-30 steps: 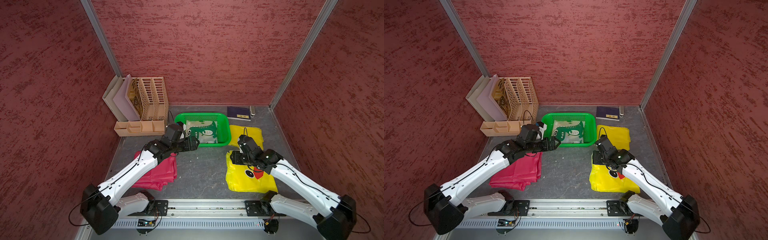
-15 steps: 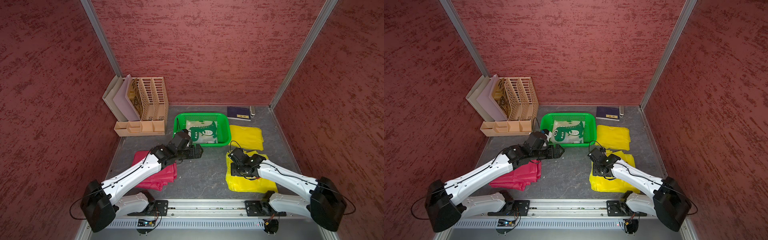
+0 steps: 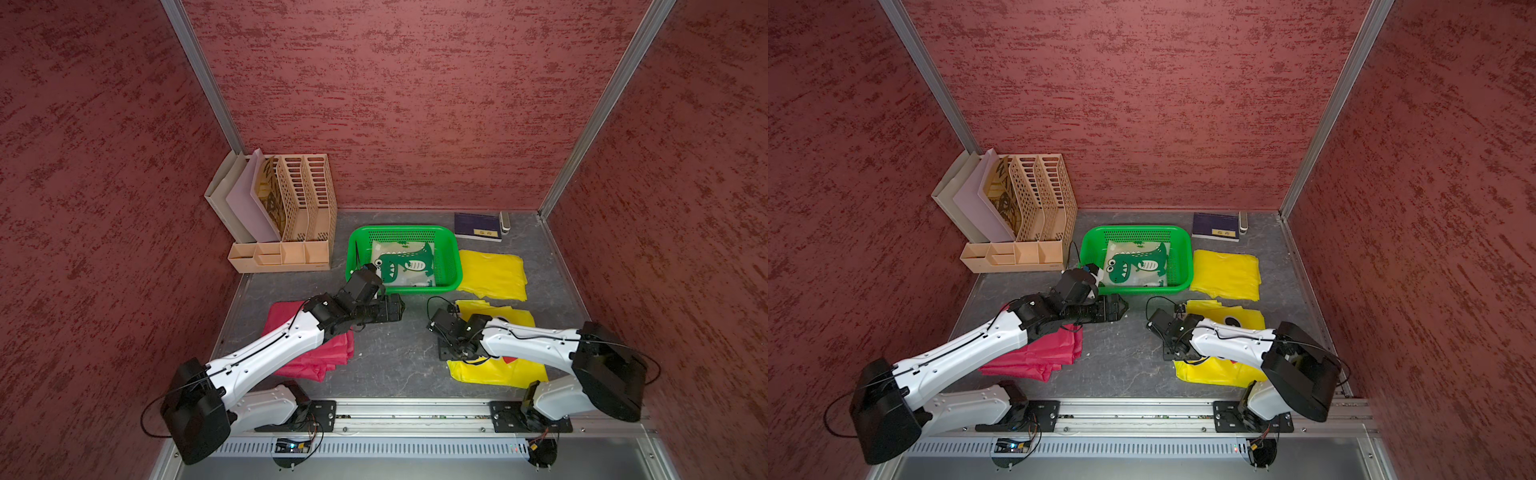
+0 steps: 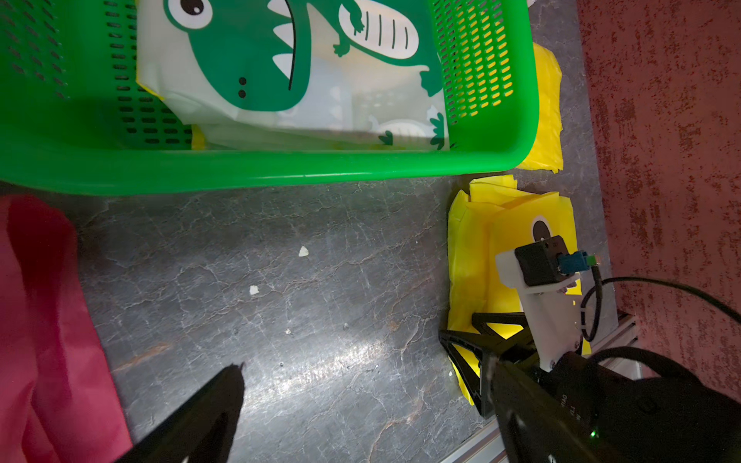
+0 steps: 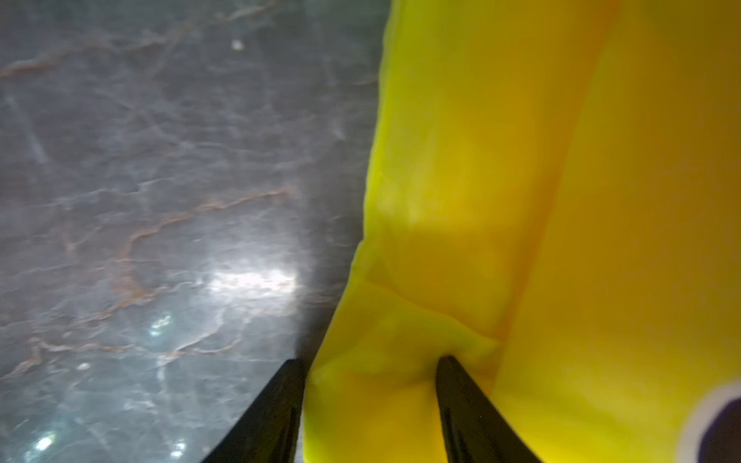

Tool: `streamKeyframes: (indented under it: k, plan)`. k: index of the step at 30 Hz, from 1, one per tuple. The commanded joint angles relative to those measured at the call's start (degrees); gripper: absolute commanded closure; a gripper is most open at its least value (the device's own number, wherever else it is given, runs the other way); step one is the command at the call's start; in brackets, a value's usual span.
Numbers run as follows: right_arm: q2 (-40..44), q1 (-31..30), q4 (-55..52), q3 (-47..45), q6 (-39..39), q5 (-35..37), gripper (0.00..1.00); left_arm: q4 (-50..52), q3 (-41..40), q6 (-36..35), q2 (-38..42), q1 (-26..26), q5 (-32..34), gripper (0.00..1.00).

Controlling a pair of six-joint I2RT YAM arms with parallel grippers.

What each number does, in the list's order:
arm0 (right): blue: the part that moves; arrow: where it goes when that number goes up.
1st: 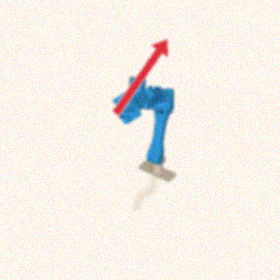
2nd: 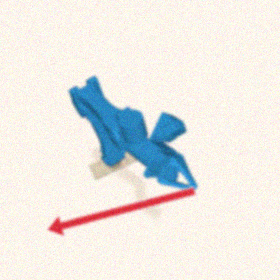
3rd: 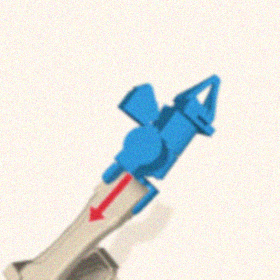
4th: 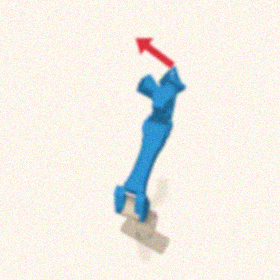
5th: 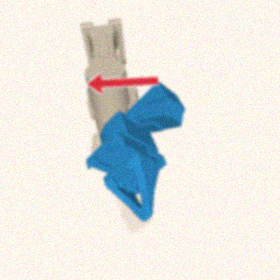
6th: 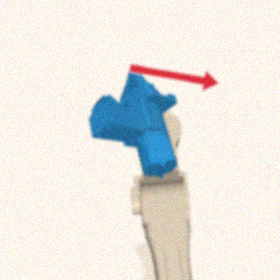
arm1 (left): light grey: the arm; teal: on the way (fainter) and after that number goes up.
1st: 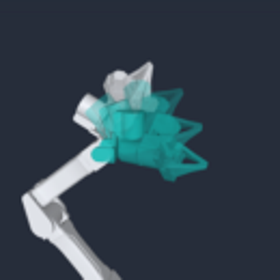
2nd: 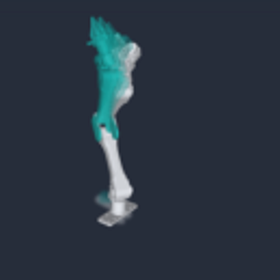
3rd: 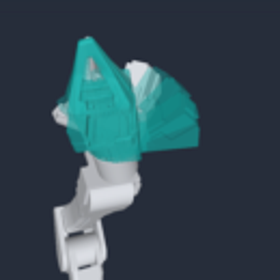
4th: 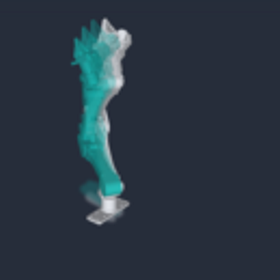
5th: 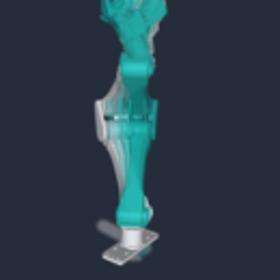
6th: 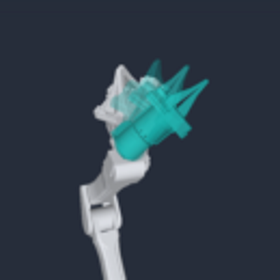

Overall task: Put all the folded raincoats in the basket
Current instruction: Move the raincoat to the center of the board.

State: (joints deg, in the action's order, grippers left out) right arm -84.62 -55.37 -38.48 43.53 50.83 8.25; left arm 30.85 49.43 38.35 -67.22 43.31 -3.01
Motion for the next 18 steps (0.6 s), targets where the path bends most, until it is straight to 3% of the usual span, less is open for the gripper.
streamKeyframes:
  k: [1,10,18]
  plan:
    - [0.91,-1.31,-3.21,3.82,1.91,3.1,0.43,-0.55,-0.74,0.24,1.54,0.41,0.68,0.0]
    - [12.54,0.39,-20.0,9.7,-0.8,13.03,0.39,-1.94,-1.78,0.0,2.35,0.55,-0.02,0.0]
    - [14.54,9.96,-13.5,5.73,-6.85,11.9,0.42,-7.7,-3.44,0.36,1.22,1.97,-4.38,0.0]
